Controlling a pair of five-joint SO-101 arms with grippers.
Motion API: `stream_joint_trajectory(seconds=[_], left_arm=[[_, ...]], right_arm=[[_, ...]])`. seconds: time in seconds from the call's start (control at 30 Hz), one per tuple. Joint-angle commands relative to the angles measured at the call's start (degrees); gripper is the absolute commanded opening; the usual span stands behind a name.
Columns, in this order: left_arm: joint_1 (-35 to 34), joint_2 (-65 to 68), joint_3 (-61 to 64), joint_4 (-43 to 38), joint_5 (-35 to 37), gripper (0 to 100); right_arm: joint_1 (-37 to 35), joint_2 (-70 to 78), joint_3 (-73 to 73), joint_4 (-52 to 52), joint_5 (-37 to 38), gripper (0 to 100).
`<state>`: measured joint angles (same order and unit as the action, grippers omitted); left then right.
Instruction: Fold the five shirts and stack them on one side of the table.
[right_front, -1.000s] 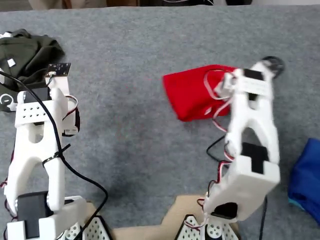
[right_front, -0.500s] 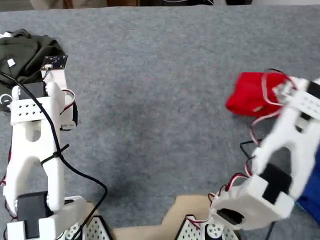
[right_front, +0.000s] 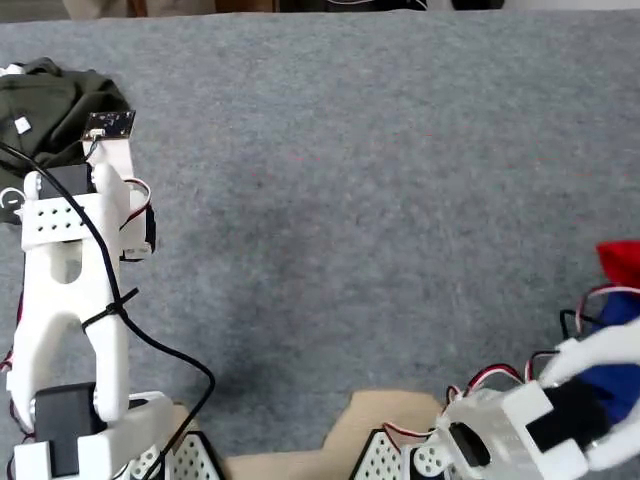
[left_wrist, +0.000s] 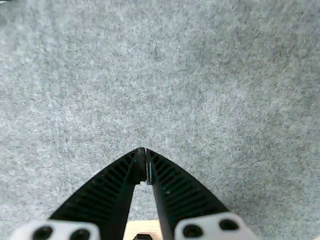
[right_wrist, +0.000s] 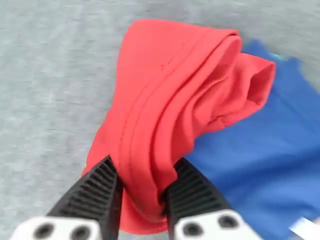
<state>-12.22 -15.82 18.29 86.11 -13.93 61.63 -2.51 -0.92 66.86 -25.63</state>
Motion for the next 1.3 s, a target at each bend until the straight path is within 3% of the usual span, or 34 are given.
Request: stream_joint_trajectory(seconds=[0.0, 0.33, 0.5, 0.7, 0.8, 1.03, 1.27], left_arm=[[-0.53, -2.42, -2.9, 0.18, -0.62, 2], [-0.62, -2.42, -5.71, 0.44, -0.62, 2], [-0.53, -2.42, -8.18, 0.44, -0.62, 2], [-0.44, -2.42, -8.09, 0.44, -0.62, 2], [-0.53, -2.42, -8.18, 0.44, -0.62, 2], [-0.62, -2.42, -8.18, 0.53, -2.2, 2], [-0.62, -2.42, -8.18, 0.53, -4.13, 2]], right_arm=[[4.18, -3.91, -3.56, 5.89, 3.34, 0.4], [17.01, -3.91, -3.3, 13.89, 11.78, 0.5], [19.56, -3.91, -3.21, 17.58, 16.97, 0.5], [21.85, -3.38, -3.12, 17.76, 17.85, 1.2], [22.11, -3.56, -3.03, 17.85, 19.87, 8.7], [22.11, -3.91, -3.38, 22.15, 20.22, 45.5], [20.44, -3.91, -13.58, 29.71, 19.69, 49.7]])
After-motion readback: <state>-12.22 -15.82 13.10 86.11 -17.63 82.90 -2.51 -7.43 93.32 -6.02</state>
